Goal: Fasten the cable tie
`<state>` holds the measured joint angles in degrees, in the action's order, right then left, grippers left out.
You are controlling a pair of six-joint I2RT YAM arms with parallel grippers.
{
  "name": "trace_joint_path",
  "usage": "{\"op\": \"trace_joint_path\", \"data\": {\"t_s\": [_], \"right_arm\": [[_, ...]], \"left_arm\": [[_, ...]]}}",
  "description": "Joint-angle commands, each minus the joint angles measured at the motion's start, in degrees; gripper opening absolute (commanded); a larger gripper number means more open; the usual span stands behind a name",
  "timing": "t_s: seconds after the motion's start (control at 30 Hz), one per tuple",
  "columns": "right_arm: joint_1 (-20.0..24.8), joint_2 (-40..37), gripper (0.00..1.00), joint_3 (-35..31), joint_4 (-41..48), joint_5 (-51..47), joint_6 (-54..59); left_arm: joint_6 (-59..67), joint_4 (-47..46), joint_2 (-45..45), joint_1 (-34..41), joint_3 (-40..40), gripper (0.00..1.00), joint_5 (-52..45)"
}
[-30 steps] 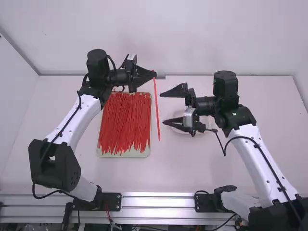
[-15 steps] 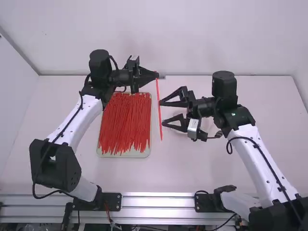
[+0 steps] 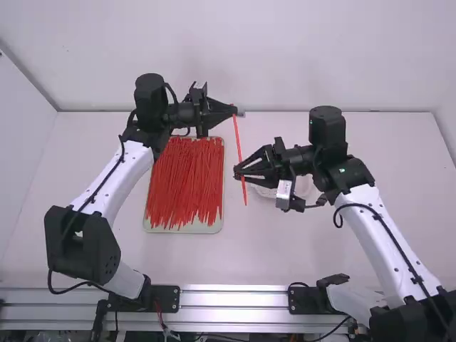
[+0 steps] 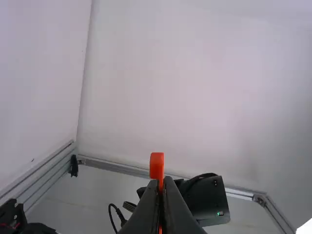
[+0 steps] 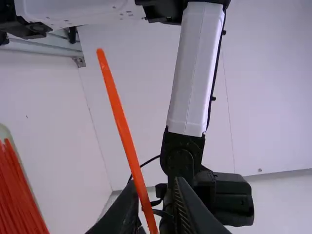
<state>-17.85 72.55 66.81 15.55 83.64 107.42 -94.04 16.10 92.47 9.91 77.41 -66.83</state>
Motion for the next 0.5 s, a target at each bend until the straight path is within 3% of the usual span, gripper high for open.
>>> {"op": "trace_joint_path", "data": {"t_s": [0.0,0.47], "right_arm": [[-0.20,-0.55,0.20,1.27,-0.11,1.38,-0.02],[-0.22,-0.55,0.19,1.27,-0.07,3.91,-0.02]], "left_arm": [[1.25,0.44,0.00,-0.24,1.70,0.02,-0.42],[1.46,0.83,0.00,-1.68,1.70,0.02,-2.80]]}}
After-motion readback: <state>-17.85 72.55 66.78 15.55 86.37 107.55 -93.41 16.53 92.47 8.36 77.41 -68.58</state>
